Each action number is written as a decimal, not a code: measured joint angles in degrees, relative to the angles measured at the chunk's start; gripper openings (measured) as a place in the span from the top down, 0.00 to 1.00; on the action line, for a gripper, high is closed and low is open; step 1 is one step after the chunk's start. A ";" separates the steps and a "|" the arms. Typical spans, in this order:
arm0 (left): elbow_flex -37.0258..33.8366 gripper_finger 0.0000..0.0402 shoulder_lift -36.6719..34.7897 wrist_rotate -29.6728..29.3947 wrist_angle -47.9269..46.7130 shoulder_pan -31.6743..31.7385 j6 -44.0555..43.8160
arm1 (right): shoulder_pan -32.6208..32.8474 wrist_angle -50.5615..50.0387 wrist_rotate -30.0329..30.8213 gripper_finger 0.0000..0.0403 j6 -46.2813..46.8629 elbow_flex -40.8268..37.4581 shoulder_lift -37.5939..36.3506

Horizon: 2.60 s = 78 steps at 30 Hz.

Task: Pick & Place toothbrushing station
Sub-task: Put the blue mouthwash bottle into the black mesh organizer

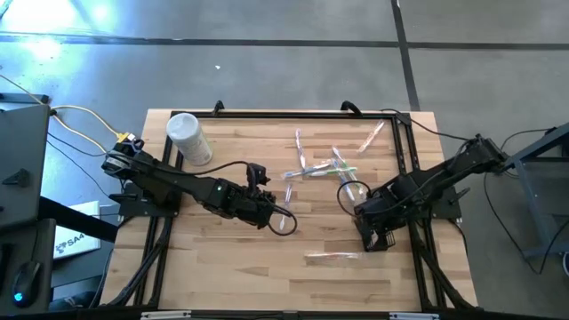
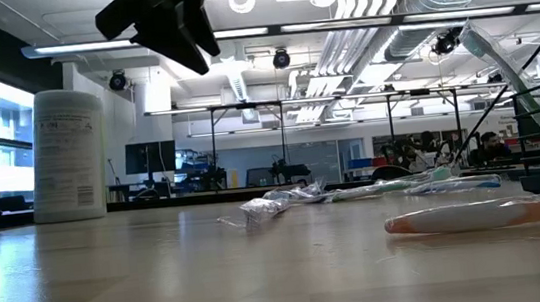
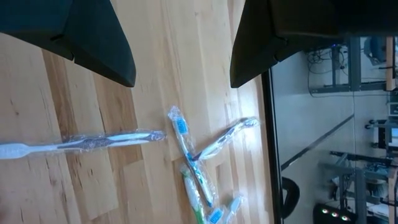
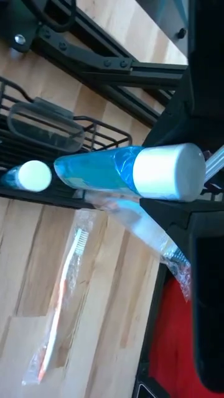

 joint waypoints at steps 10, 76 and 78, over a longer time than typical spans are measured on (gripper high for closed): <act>-0.01 0.36 0.00 -0.78 -1.62 -0.02 0.22 | 0.71 1.13 2.14 0.78 3.16 0.00 0.04; -0.01 0.36 -4.98 23.05 0.03 33.34 21.58 | 1.46 -3.91 2.19 0.79 15.87 -0.02 -0.18; -0.01 0.36 -4.98 23.05 -0.01 33.34 21.54 | 1.46 -4.04 3.18 0.79 16.05 -0.02 -0.18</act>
